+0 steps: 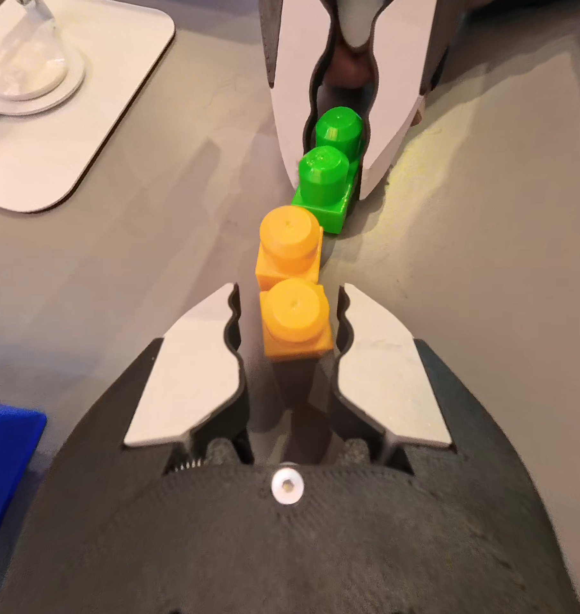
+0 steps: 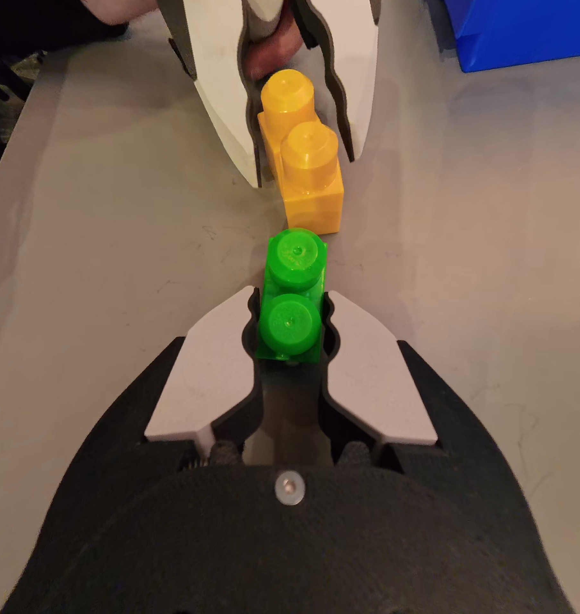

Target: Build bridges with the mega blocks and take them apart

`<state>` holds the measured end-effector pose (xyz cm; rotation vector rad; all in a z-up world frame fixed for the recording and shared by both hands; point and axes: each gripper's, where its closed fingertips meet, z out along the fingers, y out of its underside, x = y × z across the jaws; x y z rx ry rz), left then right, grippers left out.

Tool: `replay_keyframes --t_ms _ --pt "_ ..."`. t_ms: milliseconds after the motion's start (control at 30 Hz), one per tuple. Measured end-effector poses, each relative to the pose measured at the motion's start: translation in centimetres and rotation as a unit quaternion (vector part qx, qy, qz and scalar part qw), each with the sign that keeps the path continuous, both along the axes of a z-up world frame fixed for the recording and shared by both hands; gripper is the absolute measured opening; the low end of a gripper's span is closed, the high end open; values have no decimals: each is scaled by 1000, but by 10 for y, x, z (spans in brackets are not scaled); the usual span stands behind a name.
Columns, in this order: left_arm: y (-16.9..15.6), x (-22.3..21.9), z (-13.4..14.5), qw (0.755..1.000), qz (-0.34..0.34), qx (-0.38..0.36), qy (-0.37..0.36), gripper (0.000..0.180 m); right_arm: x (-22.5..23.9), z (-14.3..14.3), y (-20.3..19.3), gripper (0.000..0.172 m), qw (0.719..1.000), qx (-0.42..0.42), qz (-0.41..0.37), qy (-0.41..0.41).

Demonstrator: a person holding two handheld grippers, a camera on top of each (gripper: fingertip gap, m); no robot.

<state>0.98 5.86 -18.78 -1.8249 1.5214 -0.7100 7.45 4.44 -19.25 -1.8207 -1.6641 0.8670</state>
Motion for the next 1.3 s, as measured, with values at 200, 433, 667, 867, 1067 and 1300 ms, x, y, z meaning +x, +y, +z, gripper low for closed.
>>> replay_keyframes --t_ms 200,433,667,867,1067,1300 --pt "-3 12 -1 999 -40 -3 4 41 0 0 -1 36 1000 -1 3 2" --pt "-2 13 -10 999 -41 -1 33 52 0 1 -2 36 1000 1 7 3" --pt "3 12 -8 999 -22 17 30 41 0 1 -3 36 1000 3 9 3" --pt "3 10 -5 999 -13 23 20 41 0 1 -3 36 1000 3 10 4" --pt "0 -4 -7 1000 -1 5 30 67 0 1 -3 36 1000 4 12 5" --pt "-8 -40 -5 998 50 -1 44 51 1 1 -4 36 1000 3 14 6"
